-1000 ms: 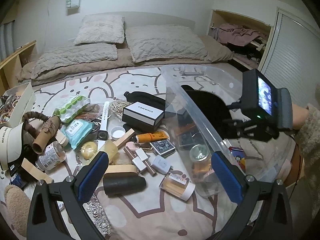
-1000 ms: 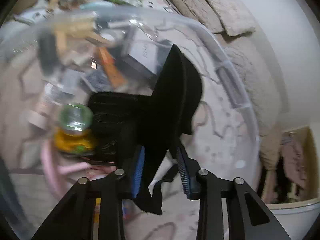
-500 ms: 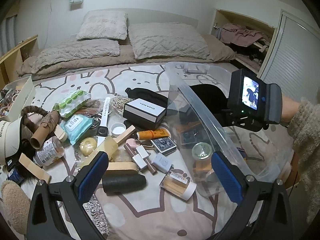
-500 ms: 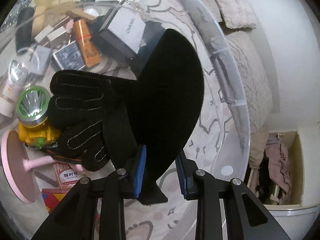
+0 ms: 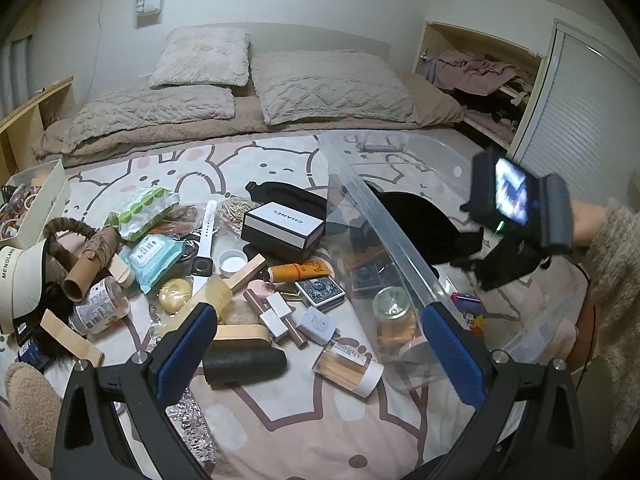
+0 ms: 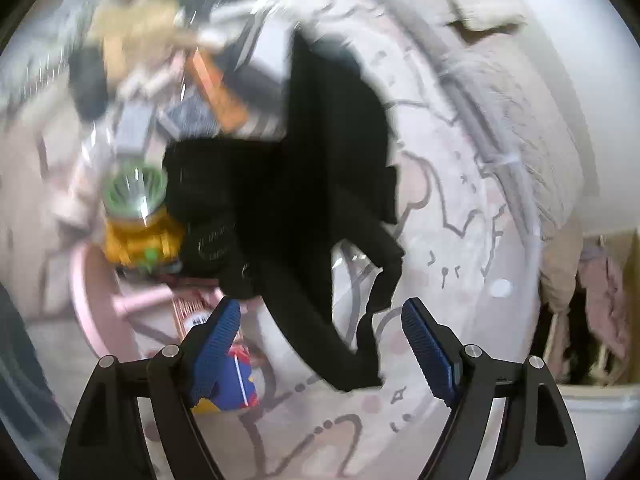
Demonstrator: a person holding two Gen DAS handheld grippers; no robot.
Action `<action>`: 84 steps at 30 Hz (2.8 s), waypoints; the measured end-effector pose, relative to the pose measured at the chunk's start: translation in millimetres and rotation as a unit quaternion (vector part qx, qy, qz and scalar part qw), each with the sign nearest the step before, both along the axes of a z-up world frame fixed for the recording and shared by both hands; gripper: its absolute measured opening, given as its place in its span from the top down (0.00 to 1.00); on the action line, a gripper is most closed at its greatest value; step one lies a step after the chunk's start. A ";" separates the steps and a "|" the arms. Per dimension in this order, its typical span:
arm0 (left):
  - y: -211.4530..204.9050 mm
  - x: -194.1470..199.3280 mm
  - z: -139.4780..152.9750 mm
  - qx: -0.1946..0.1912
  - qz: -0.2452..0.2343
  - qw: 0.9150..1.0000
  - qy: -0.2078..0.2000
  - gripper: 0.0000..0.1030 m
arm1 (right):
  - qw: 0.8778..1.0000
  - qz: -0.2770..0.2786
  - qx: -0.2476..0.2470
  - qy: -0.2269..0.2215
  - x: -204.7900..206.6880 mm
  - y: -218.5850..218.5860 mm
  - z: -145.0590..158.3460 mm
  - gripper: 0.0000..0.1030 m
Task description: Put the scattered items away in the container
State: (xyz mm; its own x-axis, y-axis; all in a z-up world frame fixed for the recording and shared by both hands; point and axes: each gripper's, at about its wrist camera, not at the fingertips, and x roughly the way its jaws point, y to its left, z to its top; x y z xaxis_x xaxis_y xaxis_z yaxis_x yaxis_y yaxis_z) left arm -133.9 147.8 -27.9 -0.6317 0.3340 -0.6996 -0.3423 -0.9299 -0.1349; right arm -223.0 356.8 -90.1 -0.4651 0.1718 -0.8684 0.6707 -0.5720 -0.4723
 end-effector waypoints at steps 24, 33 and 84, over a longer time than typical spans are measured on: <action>-12.0 8.0 5.4 0.009 0.013 1.000 -0.001 0.00 | 0.962 -0.143 -0.229 0.048 -54.4 -44.5 66.0 0.55; -21.4 6.0 5.3 0.013 0.016 1.000 -0.001 0.00 | 0.973 -0.132 -0.188 -0.001 -62.8 -62.4 24.8 0.62; -19.4 -3.7 -16.0 0.015 0.011 1.000 -0.023 0.00 | 0.978 -0.080 0.192 -0.025 -45.3 20.8 -73.6 0.27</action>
State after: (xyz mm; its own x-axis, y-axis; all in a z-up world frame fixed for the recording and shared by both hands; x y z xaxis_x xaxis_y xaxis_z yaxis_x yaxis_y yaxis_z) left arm -137.5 128.4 -43.8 -0.6064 0.3420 -0.7179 -0.3154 -0.9322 -0.1776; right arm -268.3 377.6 -163.7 -0.3641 0.5566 -0.7468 0.6156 -0.4579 -0.6414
